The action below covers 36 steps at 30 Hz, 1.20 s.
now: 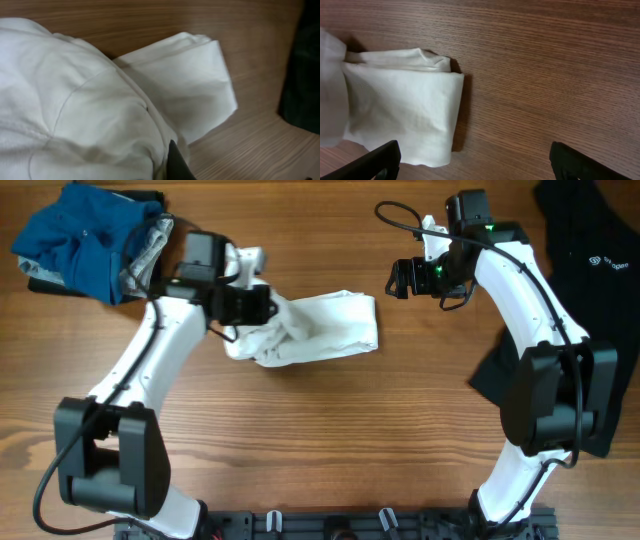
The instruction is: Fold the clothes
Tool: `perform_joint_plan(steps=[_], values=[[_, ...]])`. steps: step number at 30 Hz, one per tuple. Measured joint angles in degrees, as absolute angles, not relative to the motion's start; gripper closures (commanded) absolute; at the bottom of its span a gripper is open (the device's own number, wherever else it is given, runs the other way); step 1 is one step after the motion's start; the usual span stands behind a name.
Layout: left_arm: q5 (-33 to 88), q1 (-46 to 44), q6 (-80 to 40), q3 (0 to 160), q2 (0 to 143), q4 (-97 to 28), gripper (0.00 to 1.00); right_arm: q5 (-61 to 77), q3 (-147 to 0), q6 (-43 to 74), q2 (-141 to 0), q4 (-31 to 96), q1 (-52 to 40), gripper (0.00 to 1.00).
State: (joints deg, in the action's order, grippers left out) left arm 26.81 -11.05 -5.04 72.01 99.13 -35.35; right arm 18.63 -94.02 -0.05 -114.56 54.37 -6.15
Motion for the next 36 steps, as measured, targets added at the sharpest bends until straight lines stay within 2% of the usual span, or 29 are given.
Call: perform_joint_plan(steps=[7, 9, 10, 12, 19, 22, 25, 30, 36], values=[[26.8, -21.1, -9.8, 72.0, 99.1, -26.2, 0.96, 18.6, -94.0, -0.1, -114.6, 54.4, -6.2, 0.04], [26.8, -23.3, -10.2, 72.0, 99.1, -23.1, 0.89, 18.6, -94.0, 0.2, -114.6, 54.4, -6.2, 0.04], [26.8, -24.6, -10.5, 72.0, 99.1, -21.1, 0.74, 18.6, -94.0, 0.4, -114.6, 54.3, -6.2, 0.04], [26.9, -27.0, -10.9, 72.0, 99.1, -17.8, 0.00, 18.6, -94.0, 1.4, -114.6, 53.9, -6.2, 0.04], [26.9, -30.1, -11.1, 72.0, 99.8, -12.5, 0.00, 23.6, -94.0, 6.5, -114.6, 48.7, -2.3, 0.04], [27.2, -27.2, -12.9, 72.1, 99.9, -11.3, 0.00, 27.1, -94.0, 6.9, -114.4, 48.4, 1.7, 0.04], [27.4, -20.0, -16.7, 72.6, 99.5, -11.5, 0.00, 29.8, -94.0, 5.4, -114.0, 49.0, 1.4, 0.05], [27.3, -5.1, -19.9, 73.3, 93.8, -16.2, 0.00, 29.2, -94.0, 0.8, -113.9, 47.5, -8.9, 0.08], [26.9, -2.4, -17.7, 73.7, 93.0, -23.6, 0.00, 17.8, -94.0, -0.6, -113.9, 45.5, -21.8, 0.23]])
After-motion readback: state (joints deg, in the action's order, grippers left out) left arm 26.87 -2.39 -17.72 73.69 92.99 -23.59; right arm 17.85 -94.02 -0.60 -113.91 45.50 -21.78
